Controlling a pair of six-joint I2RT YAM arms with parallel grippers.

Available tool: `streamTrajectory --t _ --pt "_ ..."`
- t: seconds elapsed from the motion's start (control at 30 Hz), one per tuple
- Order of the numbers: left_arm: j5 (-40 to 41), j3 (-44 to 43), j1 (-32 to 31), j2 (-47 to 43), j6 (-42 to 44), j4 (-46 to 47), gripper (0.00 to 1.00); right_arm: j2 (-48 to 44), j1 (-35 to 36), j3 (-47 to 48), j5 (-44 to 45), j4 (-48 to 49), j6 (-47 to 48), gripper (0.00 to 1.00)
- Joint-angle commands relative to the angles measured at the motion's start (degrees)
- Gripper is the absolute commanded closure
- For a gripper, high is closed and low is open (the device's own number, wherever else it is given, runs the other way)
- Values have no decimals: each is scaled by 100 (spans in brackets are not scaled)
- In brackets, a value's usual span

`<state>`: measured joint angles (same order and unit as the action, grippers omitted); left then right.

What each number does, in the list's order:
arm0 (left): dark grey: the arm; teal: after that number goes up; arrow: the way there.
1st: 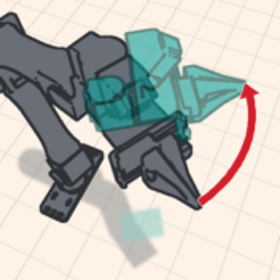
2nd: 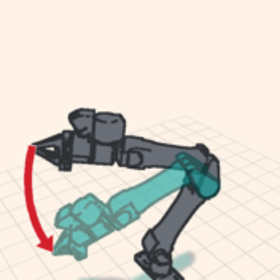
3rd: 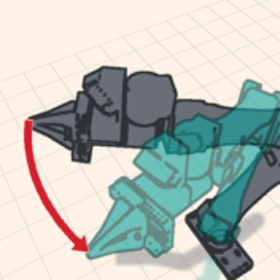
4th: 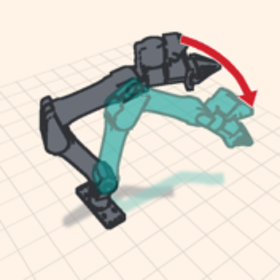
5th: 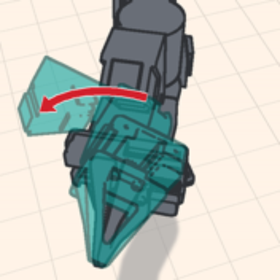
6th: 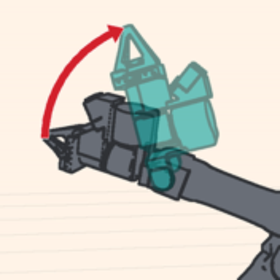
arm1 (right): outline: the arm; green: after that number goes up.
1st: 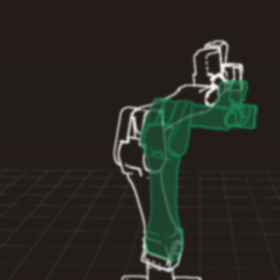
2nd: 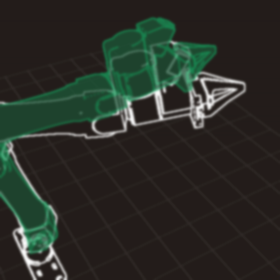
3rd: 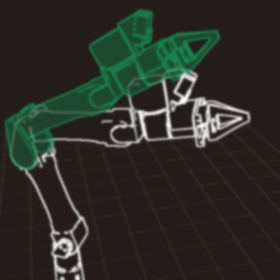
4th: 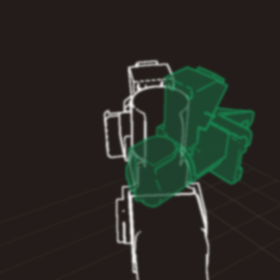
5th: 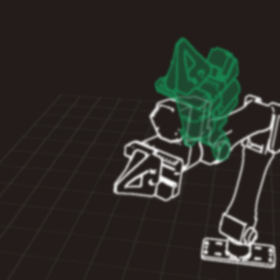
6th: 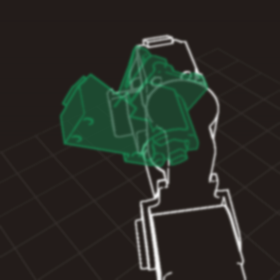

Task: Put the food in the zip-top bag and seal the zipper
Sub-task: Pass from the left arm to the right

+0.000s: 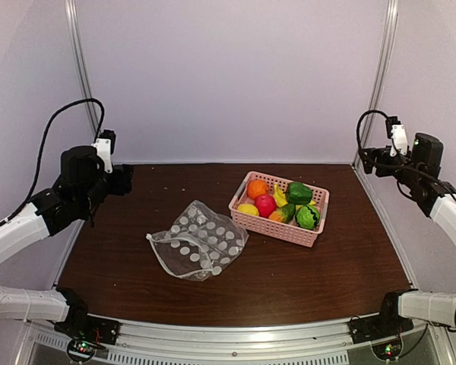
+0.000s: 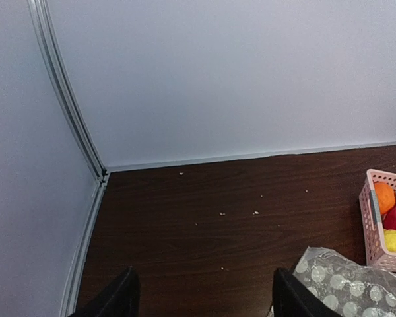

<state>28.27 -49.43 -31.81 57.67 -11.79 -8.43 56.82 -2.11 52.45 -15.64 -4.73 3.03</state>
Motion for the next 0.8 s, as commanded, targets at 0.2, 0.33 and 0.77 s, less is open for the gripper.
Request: streamTrajectory --t 0.2,0.33,0.77 --pt "-1891 1394 191 -736 -1941 -175 44 -14 8 -697 -712 -374 966 2" --pt "-2317 1864 73 -847 -2414 -177 48 193 871 -432 -572 -1031 1694 5" --pt "-2422 2396 -795 -57 -3646 -43 48 2379 4536 1056 -234 -2057 2409 28"
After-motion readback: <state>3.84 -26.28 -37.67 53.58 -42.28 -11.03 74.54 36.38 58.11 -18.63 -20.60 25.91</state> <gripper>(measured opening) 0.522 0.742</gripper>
